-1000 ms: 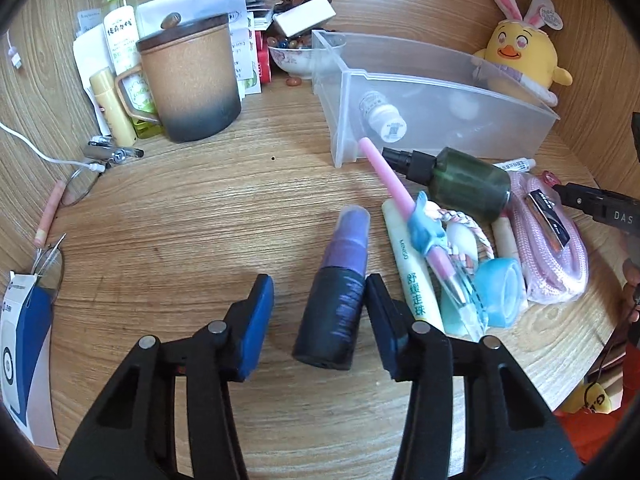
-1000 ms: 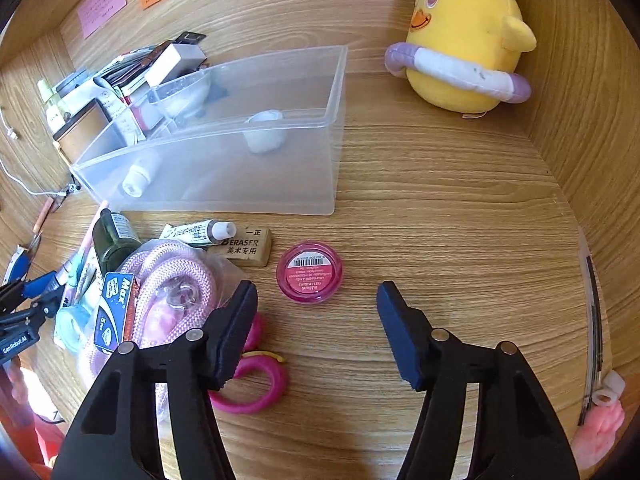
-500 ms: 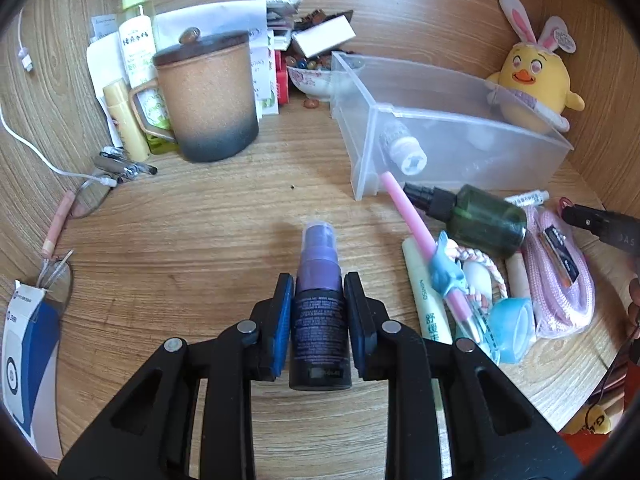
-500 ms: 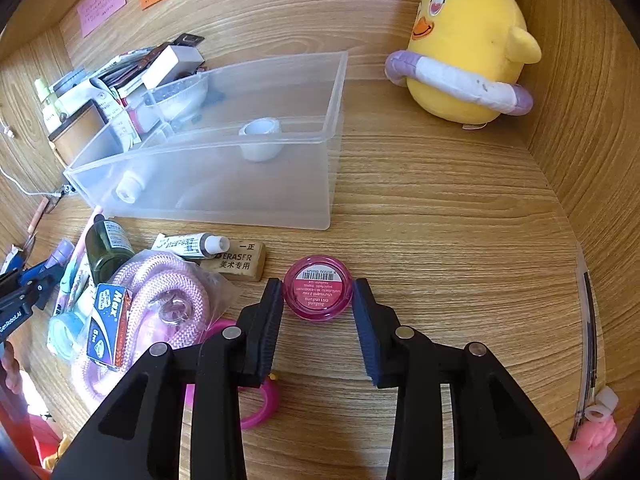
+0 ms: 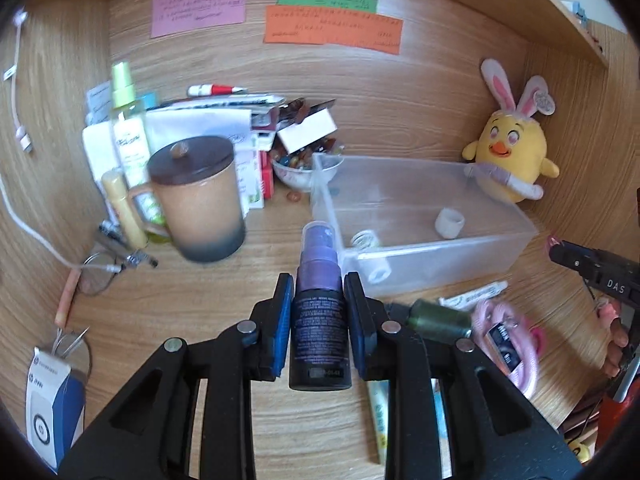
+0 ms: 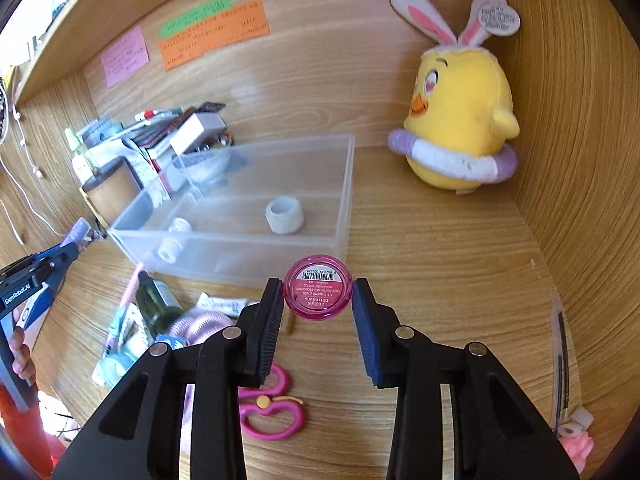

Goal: Organize objects
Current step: 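Lower both held items into the clear box and open both tools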

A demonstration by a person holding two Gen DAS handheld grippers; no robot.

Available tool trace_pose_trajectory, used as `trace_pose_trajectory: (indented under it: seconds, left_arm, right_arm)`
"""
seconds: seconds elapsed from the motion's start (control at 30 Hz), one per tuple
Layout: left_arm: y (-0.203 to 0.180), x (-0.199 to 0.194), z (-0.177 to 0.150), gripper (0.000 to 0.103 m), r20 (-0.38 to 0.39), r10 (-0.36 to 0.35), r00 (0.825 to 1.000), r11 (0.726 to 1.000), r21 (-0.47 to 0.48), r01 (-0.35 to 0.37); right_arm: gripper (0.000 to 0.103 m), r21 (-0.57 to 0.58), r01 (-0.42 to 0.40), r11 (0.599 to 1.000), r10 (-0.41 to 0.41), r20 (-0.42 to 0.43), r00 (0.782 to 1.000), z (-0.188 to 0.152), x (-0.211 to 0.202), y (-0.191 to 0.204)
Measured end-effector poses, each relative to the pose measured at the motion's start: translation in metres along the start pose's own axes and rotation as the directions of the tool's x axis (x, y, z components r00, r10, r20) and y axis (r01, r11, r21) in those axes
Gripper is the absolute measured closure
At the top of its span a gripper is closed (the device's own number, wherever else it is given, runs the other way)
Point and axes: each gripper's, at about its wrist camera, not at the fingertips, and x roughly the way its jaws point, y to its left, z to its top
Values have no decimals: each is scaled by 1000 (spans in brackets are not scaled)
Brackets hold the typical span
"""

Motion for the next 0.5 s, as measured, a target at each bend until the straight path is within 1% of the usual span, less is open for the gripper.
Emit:
trace_pose_trajectory:
  seconds: [0.03, 0.17, 0.23, 0.4, 0.5]
  left_arm:
    - [-2, 2, 5, 78, 0, -10, 1000, 1000, 5, 10]
    - [-12, 11, 20, 78, 2, -10, 1000, 999, 44, 10]
    - [-15, 19, 28, 78, -10, -35, 999, 998, 47, 35]
    - [-20, 37, 43, 78, -44, -72, 996, 996, 49, 74]
    - [-24, 51, 52, 78, -78, -103, 992, 993, 48, 106]
  right_arm:
    - [71, -4, -1, 1000, 1, 12, 1000, 3, -2, 2]
    - [71, -23, -4, 1000, 5, 38, 999, 13, -5, 6]
    - [71, -31, -5, 1000, 6, 40, 999, 18, -2, 9]
    - [71, -38, -28, 999, 28, 11, 1000, 30, 15, 12]
    - [71, -35, -40, 999, 40, -8, 999, 37, 25, 12]
